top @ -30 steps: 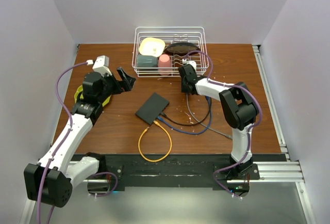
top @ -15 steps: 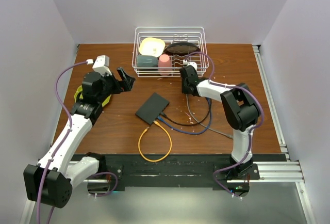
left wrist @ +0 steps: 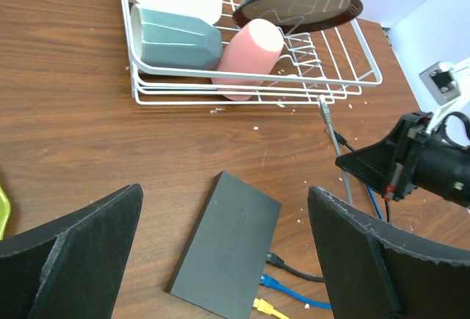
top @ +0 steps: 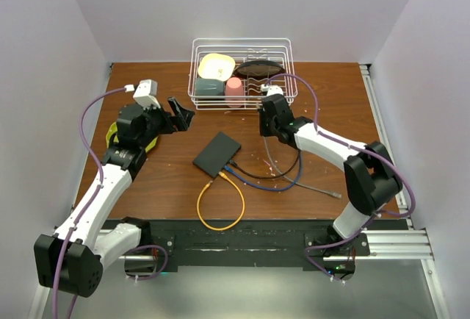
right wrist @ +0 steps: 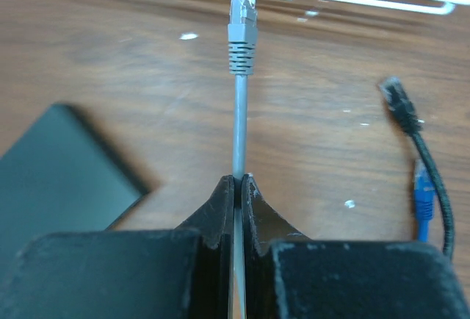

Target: Insert the plug into the switch port

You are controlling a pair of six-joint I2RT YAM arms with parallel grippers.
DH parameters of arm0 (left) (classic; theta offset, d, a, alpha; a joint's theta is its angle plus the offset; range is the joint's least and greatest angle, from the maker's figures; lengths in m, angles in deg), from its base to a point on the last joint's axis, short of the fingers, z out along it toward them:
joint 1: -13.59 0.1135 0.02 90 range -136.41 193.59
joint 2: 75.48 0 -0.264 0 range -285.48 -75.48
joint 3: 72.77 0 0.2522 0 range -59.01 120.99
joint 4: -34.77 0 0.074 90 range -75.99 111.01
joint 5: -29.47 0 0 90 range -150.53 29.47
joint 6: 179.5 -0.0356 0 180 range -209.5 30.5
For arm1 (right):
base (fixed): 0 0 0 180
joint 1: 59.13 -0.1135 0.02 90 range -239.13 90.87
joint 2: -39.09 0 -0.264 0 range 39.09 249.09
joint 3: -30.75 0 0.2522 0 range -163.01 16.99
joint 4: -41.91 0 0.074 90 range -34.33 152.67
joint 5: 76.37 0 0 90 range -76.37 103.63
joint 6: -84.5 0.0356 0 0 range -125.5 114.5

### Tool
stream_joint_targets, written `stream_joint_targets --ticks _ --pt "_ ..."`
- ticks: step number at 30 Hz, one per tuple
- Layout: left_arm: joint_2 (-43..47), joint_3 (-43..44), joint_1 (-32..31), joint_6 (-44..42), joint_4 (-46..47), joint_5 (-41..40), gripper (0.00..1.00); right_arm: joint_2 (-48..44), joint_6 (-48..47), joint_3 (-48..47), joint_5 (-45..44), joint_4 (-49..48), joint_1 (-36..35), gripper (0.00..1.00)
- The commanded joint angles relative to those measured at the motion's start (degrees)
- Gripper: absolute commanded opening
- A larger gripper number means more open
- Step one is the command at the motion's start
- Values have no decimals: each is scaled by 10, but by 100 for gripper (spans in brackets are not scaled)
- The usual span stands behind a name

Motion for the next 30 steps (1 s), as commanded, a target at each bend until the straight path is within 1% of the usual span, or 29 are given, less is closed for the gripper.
stream_joint_targets --ticks 1,4,8,9,11,14,16,21,24,28,30 --pt "2 -6 3 -16 57 31 100 -40 -28 12 59 -20 -31 0" --pt "1 -16 4 -19 72 42 100 -66 -41 22 89 -39 -62 0" --pt "-8 -14 4 -24 90 93 99 -108 -60 27 117 -48 -107 0" --pt "-9 -15 4 -24 94 100 98 -114 -65 34 127 -53 -110 0" --pt "-12 -17 4 -20 98 113 95 -129 -74 47 175 -75 -113 0" --pt "-15 -28 3 -6 116 116 93 -159 -88 80 228 -114 -115 0" --pt "-17 -26 4 -3 118 121 92 -179 -95 102 246 -131 -115 0" --pt "-17 -32 3 3 142 142 89 -202 -110 119 278 -126 -115 0" --pt "-25 -45 3 18 193 192 86 -216 -114 127 279 -130 -115 0" --pt "-56 -45 3 38 250 289 82 -231 -111 132 288 -136 -115 0" --pt "-65 -46 3 43 265 315 79 -234 -113 133 295 -139 -115 0"
